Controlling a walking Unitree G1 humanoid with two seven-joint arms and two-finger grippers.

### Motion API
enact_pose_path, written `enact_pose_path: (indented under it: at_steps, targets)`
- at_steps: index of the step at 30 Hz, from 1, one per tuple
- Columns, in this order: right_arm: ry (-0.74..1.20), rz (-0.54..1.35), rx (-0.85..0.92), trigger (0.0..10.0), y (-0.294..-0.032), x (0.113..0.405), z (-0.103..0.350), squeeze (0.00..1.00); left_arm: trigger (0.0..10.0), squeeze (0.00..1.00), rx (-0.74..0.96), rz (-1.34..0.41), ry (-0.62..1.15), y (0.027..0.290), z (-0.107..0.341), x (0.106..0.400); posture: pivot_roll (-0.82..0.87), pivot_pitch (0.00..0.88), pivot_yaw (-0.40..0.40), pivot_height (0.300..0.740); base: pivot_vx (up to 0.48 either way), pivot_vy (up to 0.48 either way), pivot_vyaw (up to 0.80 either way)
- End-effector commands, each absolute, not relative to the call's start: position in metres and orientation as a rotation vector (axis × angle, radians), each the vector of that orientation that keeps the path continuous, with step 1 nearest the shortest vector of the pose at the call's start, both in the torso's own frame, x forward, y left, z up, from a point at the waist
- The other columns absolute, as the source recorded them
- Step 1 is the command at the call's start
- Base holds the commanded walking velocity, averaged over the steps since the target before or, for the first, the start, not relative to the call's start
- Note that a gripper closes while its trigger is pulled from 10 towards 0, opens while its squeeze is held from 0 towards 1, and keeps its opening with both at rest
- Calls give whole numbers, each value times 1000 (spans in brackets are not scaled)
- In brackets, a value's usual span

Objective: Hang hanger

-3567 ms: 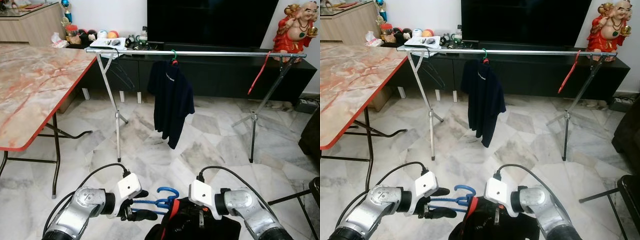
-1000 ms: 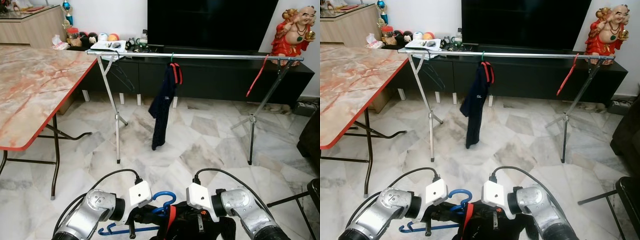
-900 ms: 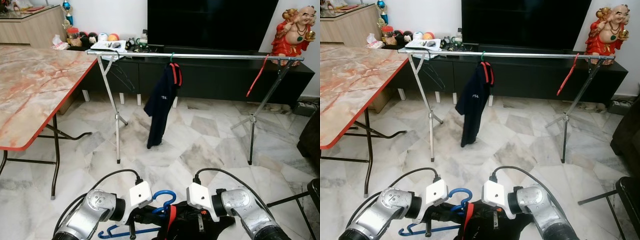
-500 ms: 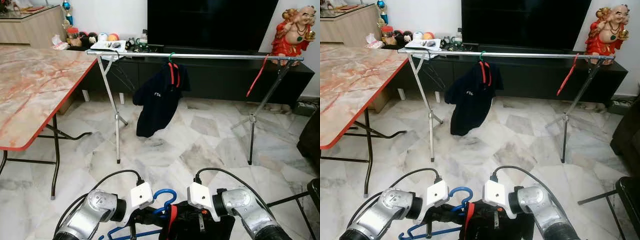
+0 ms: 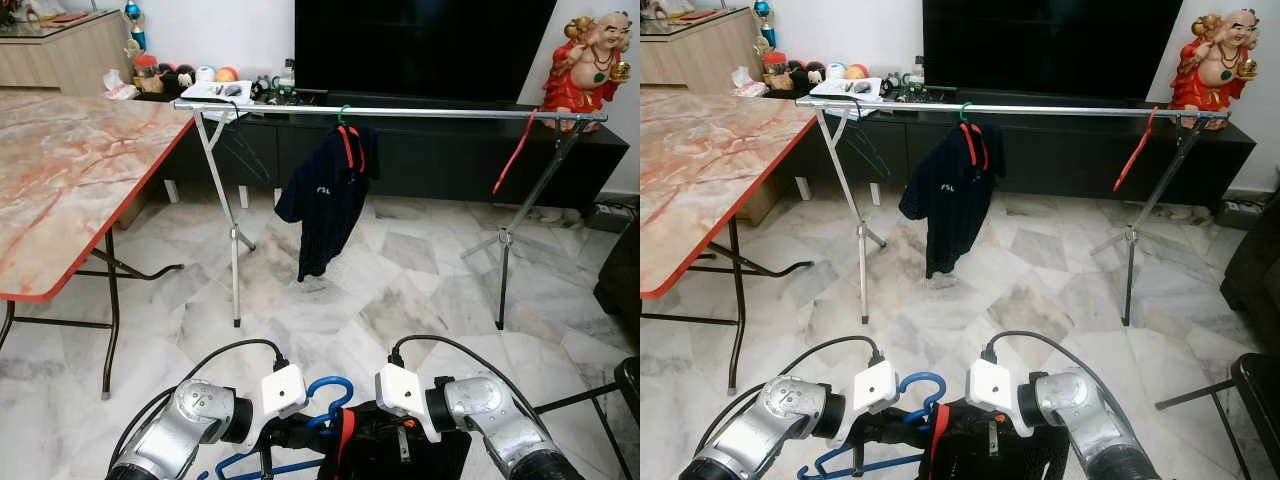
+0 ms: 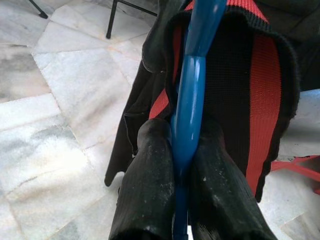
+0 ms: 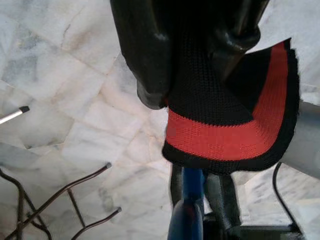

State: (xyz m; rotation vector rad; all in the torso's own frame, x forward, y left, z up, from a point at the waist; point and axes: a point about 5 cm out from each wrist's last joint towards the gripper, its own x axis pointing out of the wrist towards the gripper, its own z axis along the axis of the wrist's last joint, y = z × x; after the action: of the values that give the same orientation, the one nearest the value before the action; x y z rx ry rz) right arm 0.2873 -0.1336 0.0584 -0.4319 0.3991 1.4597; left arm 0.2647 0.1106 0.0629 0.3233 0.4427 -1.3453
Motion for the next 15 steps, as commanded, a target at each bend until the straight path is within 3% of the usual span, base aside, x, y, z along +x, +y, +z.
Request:
enact_pose_path:
  at_steps: [1,15]
  targets:
    - [328,1476,-427,10000,-126,293,71,1000,0,0,308,-1300,430,114,67,270,113,18,-41,740,0,0,0]
    - [365,1501,-487,10000,-133,290,69,1000,0,0,311,-1299,431,113,66,270,106,6,-42,740,0,0,0]
